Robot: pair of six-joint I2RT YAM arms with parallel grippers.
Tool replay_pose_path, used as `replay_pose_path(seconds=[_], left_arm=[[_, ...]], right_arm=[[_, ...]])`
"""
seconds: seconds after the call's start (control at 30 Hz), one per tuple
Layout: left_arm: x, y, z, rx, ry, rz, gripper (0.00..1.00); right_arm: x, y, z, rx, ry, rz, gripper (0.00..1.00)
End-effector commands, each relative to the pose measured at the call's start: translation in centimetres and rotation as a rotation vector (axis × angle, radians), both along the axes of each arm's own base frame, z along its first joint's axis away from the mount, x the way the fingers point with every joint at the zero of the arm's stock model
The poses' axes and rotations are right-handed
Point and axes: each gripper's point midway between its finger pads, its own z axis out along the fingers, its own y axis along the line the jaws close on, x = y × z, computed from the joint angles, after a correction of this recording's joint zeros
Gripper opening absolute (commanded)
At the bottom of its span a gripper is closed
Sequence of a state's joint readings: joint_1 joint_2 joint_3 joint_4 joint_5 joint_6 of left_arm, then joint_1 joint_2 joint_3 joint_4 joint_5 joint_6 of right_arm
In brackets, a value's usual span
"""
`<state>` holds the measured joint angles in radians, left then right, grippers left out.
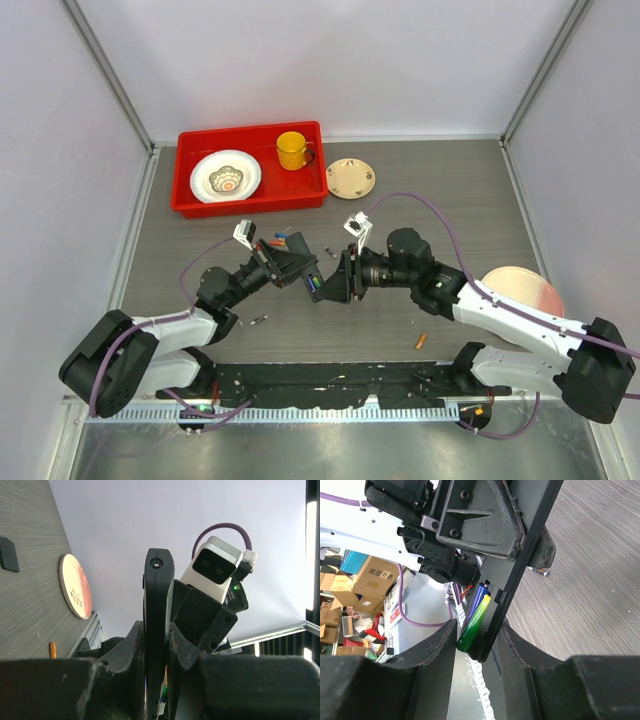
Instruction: Load the batteries into the remote control
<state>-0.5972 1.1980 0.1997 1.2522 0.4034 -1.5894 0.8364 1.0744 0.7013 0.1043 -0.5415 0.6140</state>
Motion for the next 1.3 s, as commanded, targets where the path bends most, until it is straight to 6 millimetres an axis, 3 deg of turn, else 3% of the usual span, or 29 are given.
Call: replay_pose_path(seconds=[0.0,0.57,0.73,0.83,1.03,1.13,1.17,1.27], left_arm=[[-1.8,0.0,2.9,-0.074,-0.116,-0.057,0.00],[-1.9,-0.1,3.0,-0.079,-0.124,-0.065,0.00],[-2.0,-0.2,3.0,-0.076,-0.132,-0.065,0.00],[-2.1,-0.2,3.0,-0.075,-0.136,-0.067,0.00],[-2.1,-0.2,2.8,-0.070,-0.137,-0.064,0.00],[-2.0,-0.2,2.7,-0.066,-0.139,-0.061,0.00],[-1.9,-0.2,2.7,-0.063,-0.139,-0.057,0.00],[-1.8,-0.2,2.7,-0.058,-0.142,-0.052,0.00]], right_arm=[[1.6,0.5,1.7,0.052,-0.038,-0.043,0.42],[1.9,0.9,2.2,0.101,0.001,-0.037,0.28],[1.7,1.2,1.9,0.116,0.039,-0.019,0.18],[1.7,1.2,1.6,0.116,0.058,-0.018,0.02],[1.9,0.9,1.7,0.117,0.072,-0.029,0.01],[2.2,0.7,2.3,0.128,0.086,-0.043,0.23],[2.4,0.6,2.5,0.133,0.086,-0.051,0.35],[2.6,0.5,3.2,0.145,0.093,-0.057,0.48]])
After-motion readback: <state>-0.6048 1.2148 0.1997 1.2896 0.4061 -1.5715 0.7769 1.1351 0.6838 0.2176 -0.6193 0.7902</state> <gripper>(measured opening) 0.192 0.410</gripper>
